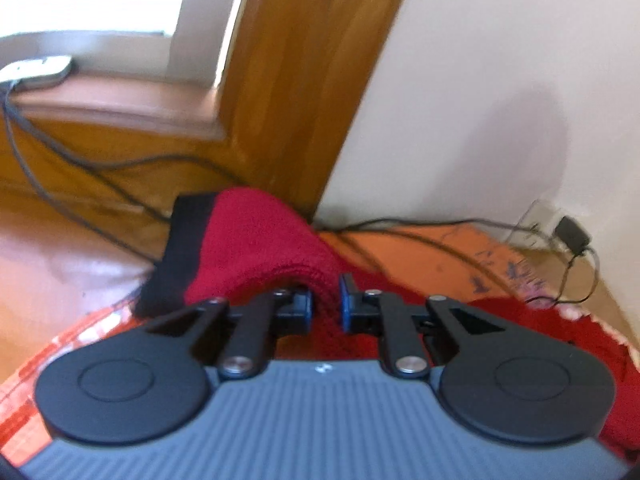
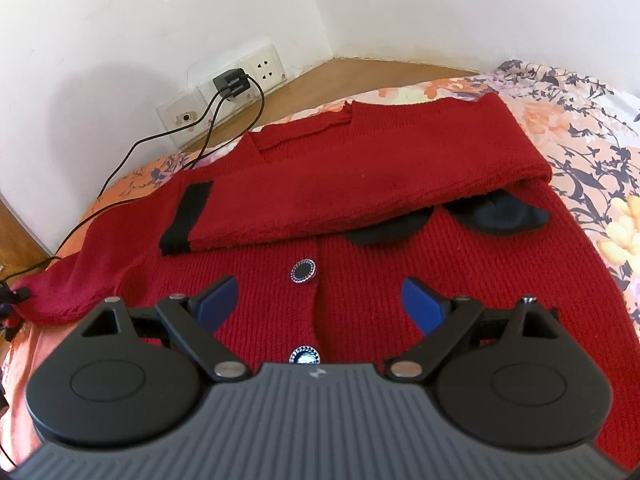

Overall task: Fold small clothes
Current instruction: 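Lift the sleeve with the left gripper and fold it across the cardigan front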

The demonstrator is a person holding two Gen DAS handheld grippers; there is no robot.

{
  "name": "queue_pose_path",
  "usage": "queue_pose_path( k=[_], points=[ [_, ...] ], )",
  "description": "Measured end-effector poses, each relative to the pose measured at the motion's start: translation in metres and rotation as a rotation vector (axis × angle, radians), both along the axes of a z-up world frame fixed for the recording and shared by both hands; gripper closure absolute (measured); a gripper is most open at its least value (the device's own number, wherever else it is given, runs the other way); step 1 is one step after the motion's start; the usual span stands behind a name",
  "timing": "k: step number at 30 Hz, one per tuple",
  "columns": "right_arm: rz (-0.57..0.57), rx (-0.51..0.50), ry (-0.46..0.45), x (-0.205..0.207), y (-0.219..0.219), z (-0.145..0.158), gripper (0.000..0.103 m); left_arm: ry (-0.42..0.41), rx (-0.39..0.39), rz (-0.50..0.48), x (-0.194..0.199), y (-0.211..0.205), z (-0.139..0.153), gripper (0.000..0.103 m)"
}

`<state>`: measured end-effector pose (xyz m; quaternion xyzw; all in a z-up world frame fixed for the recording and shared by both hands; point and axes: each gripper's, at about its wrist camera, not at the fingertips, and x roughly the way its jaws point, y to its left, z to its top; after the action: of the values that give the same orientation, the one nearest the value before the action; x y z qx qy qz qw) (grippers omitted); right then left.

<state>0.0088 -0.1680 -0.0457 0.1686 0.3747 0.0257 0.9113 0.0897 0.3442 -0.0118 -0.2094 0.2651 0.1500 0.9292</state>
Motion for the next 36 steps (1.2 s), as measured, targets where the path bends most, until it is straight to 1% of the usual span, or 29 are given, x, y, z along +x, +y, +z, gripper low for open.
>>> queue_pose_path(
  k=[5, 10, 18, 22, 26, 31, 36],
  points=[
    [0.0, 0.006, 0.0, 0.0, -0.001, 0.0, 0.01, -0.074, 0.007, -0.041, -0.003, -0.015, 0.026, 0.089],
    [0.0, 0.011, -0.001, -0.001, -0.005, 0.0, 0.01, -0.113, 0.026, -0.091, -0.002, -0.036, 0.047, 0.089],
    [-0.011, 0.011, -0.002, -0.003, -0.016, 0.002, 0.01, -0.175, 0.027, -0.182, -0.005, -0.079, 0.069, 0.089],
    [-0.013, 0.01, -0.004, -0.004, -0.021, 0.002, 0.01, -0.181, 0.024, -0.245, -0.007, -0.103, 0.07, 0.089],
    [-0.015, 0.011, -0.002, -0.004, -0.027, 0.002, 0.01, -0.17, 0.023, -0.313, -0.008, -0.128, 0.065, 0.089],
    [-0.019, 0.013, 0.001, -0.006, -0.034, 0.002, 0.01, -0.132, 0.024, -0.396, -0.007, -0.158, 0.055, 0.089],
    [-0.015, 0.007, 0.005, -0.007, -0.037, 0.001, 0.01, -0.078, 0.02, -0.46, -0.006, -0.18, 0.037, 0.089]
  ],
)
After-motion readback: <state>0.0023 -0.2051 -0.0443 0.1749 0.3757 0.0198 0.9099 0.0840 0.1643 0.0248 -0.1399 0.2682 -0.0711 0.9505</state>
